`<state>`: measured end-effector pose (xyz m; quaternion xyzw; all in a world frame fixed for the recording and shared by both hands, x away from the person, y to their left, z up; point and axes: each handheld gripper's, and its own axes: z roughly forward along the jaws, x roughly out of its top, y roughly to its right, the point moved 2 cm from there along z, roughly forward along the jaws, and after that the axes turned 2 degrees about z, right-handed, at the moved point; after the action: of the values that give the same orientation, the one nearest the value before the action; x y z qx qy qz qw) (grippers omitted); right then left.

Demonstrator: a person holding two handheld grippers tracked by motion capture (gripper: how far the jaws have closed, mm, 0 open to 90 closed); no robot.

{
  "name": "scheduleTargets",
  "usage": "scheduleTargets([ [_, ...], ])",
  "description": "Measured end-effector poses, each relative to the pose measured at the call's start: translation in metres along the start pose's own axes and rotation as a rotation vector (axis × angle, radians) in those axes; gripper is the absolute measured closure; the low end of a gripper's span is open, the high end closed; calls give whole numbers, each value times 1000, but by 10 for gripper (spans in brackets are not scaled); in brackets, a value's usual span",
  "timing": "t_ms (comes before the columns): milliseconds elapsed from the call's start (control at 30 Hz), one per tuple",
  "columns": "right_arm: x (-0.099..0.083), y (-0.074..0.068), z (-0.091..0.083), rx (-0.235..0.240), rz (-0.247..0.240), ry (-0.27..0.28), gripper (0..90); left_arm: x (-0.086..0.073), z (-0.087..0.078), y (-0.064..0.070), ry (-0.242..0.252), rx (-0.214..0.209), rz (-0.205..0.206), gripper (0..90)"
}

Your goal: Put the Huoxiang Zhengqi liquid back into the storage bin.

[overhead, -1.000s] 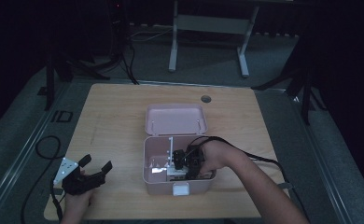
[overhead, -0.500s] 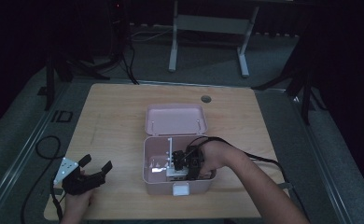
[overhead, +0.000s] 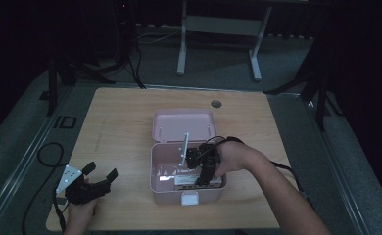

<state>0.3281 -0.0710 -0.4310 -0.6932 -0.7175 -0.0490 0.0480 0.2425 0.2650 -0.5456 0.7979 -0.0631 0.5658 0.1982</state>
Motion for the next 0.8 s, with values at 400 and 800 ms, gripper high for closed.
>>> scheduleTargets([
  [400,-1,4,-29,118,86,99,368,0,0,0,0,-1,-1,45],
  [800,-11,6,-44,15,129,248,299,0,0,0,3,0,-4,44],
])
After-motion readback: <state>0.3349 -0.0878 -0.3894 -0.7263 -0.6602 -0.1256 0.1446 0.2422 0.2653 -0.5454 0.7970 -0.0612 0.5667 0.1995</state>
